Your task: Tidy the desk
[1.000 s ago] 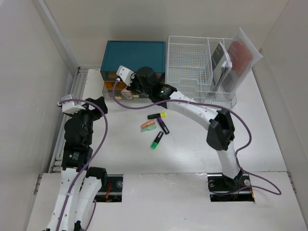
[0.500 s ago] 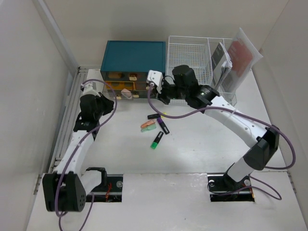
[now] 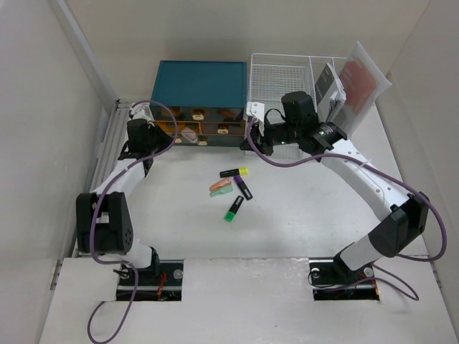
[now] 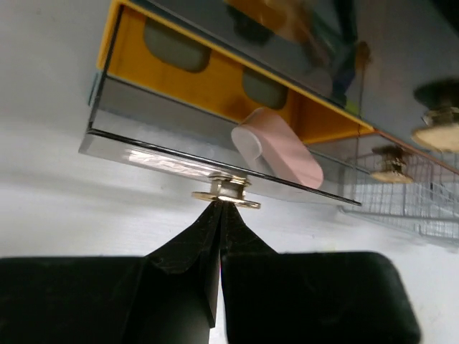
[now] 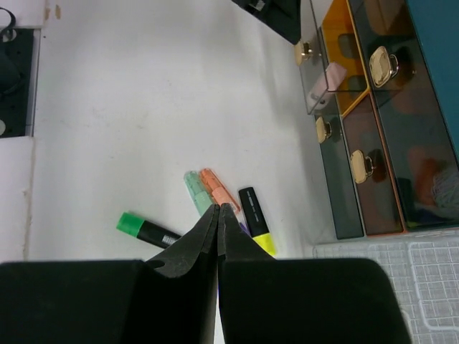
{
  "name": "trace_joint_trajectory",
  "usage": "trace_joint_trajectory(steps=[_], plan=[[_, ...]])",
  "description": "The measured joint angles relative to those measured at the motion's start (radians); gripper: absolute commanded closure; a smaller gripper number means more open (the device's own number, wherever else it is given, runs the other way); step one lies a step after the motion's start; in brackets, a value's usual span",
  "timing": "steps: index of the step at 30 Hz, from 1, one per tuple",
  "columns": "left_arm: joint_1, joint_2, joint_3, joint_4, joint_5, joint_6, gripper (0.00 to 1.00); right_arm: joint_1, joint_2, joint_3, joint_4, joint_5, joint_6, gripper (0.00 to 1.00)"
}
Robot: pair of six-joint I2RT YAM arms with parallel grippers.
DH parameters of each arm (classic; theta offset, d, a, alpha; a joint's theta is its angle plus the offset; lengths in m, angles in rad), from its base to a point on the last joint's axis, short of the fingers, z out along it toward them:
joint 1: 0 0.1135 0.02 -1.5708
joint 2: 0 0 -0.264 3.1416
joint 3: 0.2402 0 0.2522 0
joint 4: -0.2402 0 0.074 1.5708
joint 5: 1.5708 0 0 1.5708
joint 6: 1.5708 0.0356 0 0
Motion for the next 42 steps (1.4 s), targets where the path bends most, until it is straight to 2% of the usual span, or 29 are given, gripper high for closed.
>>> trace_joint_trajectory(steps=[6, 14, 28, 38, 41, 42], plan=[[0.022, 0.098, 0.043, 0.007, 0.002, 0.000, 1.00, -0.018, -0.013, -0.002, -0.004, -0.047, 0.000, 0.95], [0.049, 0.140, 0.077, 0.013, -0.002, 0.000, 1.00, -0.017, -0.024, -0.018, -0.004, -0.064, 0.000, 0.95], [0.050, 0.258, 0.221, 0.012, -0.004, 0.001, 1.00, -0.024, -0.024, -0.032, -0.005, -0.065, 0.000, 0.95], [0.051, 0.285, 0.247, -0.001, -0.006, 0.001, 1.00, -0.024, -0.024, -0.033, -0.004, -0.067, -0.007, 0.95], [0.051, 0.285, 0.247, -0.002, -0.006, 0.005, 0.94, -0.024, -0.024, -0.034, -0.004, -0.067, -0.008, 0.94], [0.051, 0.285, 0.247, -0.003, -0.006, 0.007, 0.90, -0.024, -0.024, -0.035, -0.004, -0.067, -0.008, 0.91]])
